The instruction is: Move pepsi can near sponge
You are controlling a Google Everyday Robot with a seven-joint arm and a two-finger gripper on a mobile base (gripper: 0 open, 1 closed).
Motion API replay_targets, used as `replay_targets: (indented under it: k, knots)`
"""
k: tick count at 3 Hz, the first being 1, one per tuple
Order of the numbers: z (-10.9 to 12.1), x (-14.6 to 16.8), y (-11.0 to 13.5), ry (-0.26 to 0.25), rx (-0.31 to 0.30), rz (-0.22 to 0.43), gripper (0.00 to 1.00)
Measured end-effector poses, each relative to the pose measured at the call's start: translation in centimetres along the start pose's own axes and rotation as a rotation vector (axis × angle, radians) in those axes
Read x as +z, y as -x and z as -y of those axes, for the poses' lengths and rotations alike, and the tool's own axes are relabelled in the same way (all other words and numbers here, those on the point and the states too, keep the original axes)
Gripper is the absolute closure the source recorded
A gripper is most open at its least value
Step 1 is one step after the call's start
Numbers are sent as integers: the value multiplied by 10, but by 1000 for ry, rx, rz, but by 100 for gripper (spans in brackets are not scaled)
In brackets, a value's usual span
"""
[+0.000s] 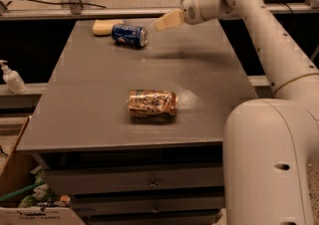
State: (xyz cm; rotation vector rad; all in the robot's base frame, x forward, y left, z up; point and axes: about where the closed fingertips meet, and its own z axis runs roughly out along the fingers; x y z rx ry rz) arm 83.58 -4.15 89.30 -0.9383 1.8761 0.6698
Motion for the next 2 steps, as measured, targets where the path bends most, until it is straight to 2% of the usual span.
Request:
replay_targets:
  k: [1, 2]
  knots:
    - [-4, -40, 6, 6, 53, 6, 0]
    - [-5, -44, 6, 8, 61, 6, 0]
